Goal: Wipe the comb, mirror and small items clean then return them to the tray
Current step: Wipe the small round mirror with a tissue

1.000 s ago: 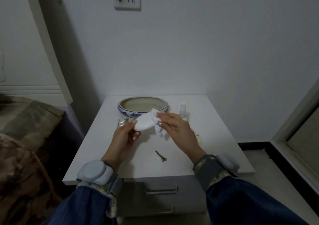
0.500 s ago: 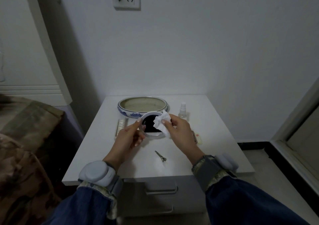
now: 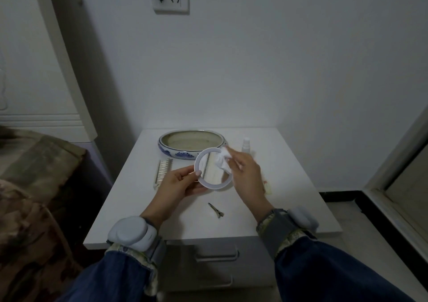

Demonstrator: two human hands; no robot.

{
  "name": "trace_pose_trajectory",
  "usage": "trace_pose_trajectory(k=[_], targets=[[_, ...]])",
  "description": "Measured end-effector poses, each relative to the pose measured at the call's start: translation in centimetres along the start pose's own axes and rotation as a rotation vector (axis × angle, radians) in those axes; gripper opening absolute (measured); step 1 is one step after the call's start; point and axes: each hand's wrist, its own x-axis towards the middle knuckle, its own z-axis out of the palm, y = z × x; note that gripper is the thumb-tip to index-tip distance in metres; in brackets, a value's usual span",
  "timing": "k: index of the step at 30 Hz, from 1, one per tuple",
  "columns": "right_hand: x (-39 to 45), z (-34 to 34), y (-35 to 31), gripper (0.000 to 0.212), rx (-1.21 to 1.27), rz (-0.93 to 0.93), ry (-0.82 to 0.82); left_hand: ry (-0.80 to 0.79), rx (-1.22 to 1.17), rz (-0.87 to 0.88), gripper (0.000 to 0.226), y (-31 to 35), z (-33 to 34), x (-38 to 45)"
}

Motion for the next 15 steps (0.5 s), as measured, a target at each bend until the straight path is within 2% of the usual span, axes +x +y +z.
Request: trace_pose_trajectory(k=[3, 6, 9, 11, 15], targets=[[-0.23, 0.39, 0.29, 0.04, -0.17, -0.258, -0.105, 0.002, 0.004, 0.015, 0.023, -0.09, -0.05, 0.09], [-0.55, 0.64, 0.74, 0.043, -0.296, -0.397, -0.227, 0.034, -0.015, 0.03, 0.024, -0.3, -0.39, 0.23], [-0.83, 0.74, 0.83, 0.043, -0.349, -0.457, -0.333, 0.072, -0.023, 0.038, 0.025, -0.51, -0.68, 0.36], [-0.8, 0.74, 0.71, 0.038, -0.315, -0.468, -0.31, 0.079, -0.02, 0.035, 0.025, -0.63, -0.68, 0.45], [-0.57, 0.88, 1.02, 0.02, -0.3, -0.523, -0.132, 0.061, -0.023, 0.026, 0.026, -0.66, -0.58, 0.45]])
